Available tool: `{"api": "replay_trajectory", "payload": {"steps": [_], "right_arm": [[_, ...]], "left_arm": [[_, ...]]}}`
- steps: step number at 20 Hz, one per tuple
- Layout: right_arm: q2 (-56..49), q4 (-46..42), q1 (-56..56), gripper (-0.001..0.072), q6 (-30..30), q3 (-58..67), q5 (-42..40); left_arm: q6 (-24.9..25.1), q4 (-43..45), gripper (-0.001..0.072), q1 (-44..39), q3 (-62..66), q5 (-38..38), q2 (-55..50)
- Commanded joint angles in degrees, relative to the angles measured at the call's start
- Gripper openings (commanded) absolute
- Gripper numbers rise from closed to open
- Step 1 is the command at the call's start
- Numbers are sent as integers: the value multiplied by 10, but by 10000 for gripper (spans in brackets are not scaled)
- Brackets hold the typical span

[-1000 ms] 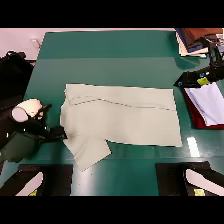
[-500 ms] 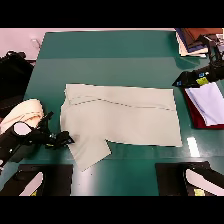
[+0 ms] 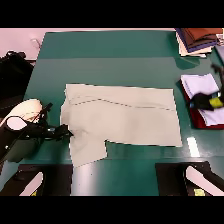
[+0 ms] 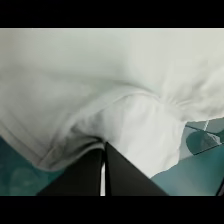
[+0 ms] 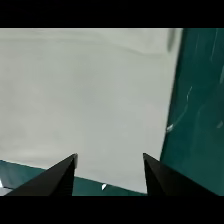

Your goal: Fold the shirts.

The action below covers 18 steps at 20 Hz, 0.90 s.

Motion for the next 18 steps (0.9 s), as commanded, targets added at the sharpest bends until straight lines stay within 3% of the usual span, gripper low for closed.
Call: {"api": "replay_trajectory", "payload": {"steps": [1,3,5,10,14,15,18], "right_arm": [[34,-31,-116,512,-13,-172,1],[33,-30,-162,504,-22,-257,-20],[18,-29,-175,439,-28,-306,-37],[-31,29,-112,421,-30,-324,-86],[-31,23,-39,48,-30,-270,-84],[-17,18,-28,18,-30,-256,-76],[51,-41,4,18,-30,-222,-32]], "left_arm": [[10,6,22,0,31,-9,0],[10,8,22,0,33,-8,0],[10,11,22,0,33,-8,0],[10,12,22,0,33,-9,0],[9,17,19,0,38,-37,14],[-1,29,18,0,39,-47,37],[-56,97,19,0,39,-123,132]]}}
